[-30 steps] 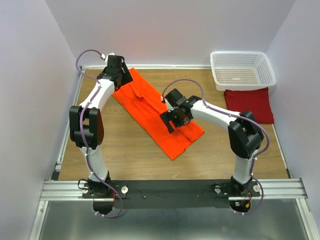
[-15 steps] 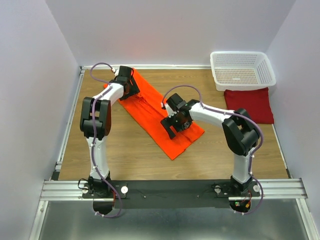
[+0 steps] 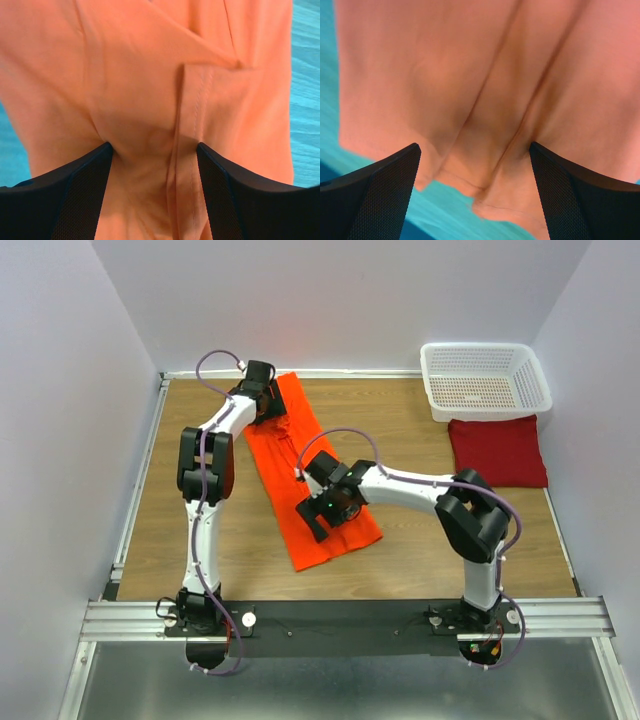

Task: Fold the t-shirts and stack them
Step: Fold the tshirt

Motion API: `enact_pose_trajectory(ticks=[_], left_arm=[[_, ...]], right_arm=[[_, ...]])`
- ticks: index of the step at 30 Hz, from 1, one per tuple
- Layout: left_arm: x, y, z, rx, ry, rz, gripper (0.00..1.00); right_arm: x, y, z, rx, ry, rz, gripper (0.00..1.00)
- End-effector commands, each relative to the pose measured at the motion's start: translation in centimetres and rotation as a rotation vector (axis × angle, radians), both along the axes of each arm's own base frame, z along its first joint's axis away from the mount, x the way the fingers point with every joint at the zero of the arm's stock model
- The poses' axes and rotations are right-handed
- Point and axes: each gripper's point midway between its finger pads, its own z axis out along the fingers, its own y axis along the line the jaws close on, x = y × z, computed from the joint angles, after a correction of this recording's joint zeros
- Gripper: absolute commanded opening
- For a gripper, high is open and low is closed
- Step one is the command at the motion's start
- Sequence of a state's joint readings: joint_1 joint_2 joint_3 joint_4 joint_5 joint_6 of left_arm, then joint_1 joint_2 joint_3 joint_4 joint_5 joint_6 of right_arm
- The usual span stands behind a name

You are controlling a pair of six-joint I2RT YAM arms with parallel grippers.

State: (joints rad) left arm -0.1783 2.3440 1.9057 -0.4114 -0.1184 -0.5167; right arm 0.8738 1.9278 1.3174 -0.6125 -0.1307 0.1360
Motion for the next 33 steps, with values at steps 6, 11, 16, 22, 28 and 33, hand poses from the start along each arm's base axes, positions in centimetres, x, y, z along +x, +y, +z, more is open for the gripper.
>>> enact_pose_trajectory(ticks=[6, 11, 16, 22, 28, 33], left_arm=[[2.4, -1.6, 0.2, 0.027, -0.033, -0.168, 0.77], [4.0, -1.7, 3.0, 0.042, -0.124, -0.188, 0.84], [4.9, -1.6, 8.6, 0.034, -0.238, -0.179, 0.91], [2.2, -0.8, 12.1, 0.029, -0.262, -0.136, 0.89], [0.0, -1.9, 11.7, 0.020, -0.237, -0.128, 0.84], [-0.7, -2.6, 8.1, 0.026, -0.160, -0.106, 0.82]], right_arm=[[-2.8, 4.0, -3.4, -0.003, 0.197, -0.042, 0.97], [-1.5, 5.7, -1.2, 0.047, 0.158, -0.040, 0.97], [-0.6, 5.0, 2.4, 0.070, 0.071, -0.059, 0.98], [1.6, 1.5, 4.9, 0.030, -0.057, -0.144, 0.94], [1.6, 1.2, 5.3, 0.069, -0.014, -0.136, 0.78], [1.0, 3.6, 4.5, 0.121, 0.060, -0.114, 0.77]])
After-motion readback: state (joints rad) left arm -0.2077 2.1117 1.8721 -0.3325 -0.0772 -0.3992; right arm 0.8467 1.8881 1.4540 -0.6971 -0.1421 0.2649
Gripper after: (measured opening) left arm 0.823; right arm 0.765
